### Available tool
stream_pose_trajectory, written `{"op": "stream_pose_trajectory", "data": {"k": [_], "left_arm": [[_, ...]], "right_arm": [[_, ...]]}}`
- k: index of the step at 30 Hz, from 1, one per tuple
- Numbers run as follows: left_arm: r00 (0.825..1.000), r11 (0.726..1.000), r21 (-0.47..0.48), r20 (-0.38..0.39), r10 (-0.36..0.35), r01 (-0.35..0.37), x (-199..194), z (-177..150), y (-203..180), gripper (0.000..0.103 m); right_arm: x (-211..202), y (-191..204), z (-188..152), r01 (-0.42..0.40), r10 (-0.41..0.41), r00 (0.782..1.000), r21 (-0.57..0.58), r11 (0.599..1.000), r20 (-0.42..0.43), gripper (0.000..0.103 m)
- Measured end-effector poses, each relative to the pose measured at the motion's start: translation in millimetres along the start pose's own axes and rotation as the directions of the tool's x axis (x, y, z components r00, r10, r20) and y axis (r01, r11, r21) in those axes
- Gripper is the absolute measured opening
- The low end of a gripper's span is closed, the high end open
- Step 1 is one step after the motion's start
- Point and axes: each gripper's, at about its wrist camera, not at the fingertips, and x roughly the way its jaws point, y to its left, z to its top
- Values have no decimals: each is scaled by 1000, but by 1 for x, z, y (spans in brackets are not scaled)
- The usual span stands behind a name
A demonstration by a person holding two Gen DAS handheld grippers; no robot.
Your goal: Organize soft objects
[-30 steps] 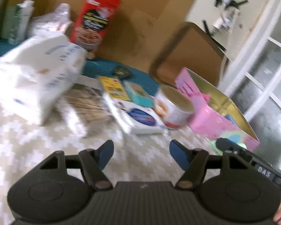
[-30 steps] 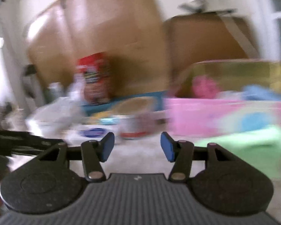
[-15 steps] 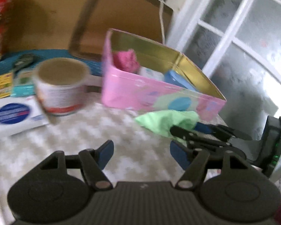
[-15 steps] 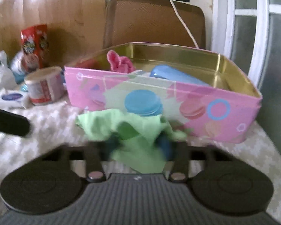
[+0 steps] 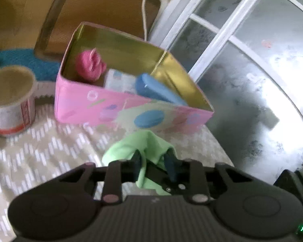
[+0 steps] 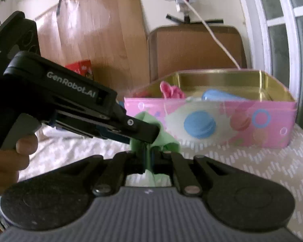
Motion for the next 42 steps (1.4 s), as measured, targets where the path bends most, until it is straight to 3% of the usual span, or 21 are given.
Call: {"op": "stream_pose_trajectory", "data": {"k": [11, 19, 22, 27, 30, 32, 33, 34, 35, 37, 39, 42], "left_arm": [[995, 995, 91, 103, 18, -27, -18, 20, -32, 21], [985, 983, 165, 160, 58, -85, 7, 71, -41, 20], [984, 977, 176, 146, 98, -123, 31, 87, -38, 20], [987, 975, 159, 56, 148, -155, 77, 103, -24, 20], [987, 975, 156, 14, 159, -159, 102, 111, -22, 21], [982, 966, 178, 19, 187, -188, 113, 116, -26, 22], [978, 961, 184, 20, 208, -208, 120, 121, -30, 25], [976, 959, 182, 26, 216, -217, 124, 125, -32, 31], [974, 958, 180, 38, 222, -225, 126, 128, -35, 35], [968, 950, 189, 70, 239, -248, 128, 132, -40, 42], [961, 943, 192, 99, 258, -273, 122, 129, -45, 51], [954, 933, 207, 130, 272, -294, 106, 118, -48, 53]], "right_arm": [[-6, -5, 24, 32, -33, 991, 9, 999, 129, 8], [27, -29, 55, 86, -80, 981, -26, 996, 174, 8], [51, -47, 63, 85, -84, 987, 0, 996, 136, 8], [91, -74, 72, 98, -98, 995, 16, 995, -36, 8], [109, -86, 77, 170, -174, 978, -42, 984, -118, 8], [117, -92, 79, 243, -252, 960, -85, 966, -118, 10], [120, -94, 81, 286, -296, 949, -100, 953, -108, 12], [121, -96, 83, 321, -331, 939, -110, 941, -96, 22], [120, -99, 84, 339, -347, 934, -98, 936, -81, 43], [111, -102, 83, 323, -326, 944, -48, 945, -47, 58], [100, -98, 79, 309, -311, 950, -39, 950, -29, 58], [78, -86, 72, 294, -293, 956, -23, 956, 18, 58]]}}
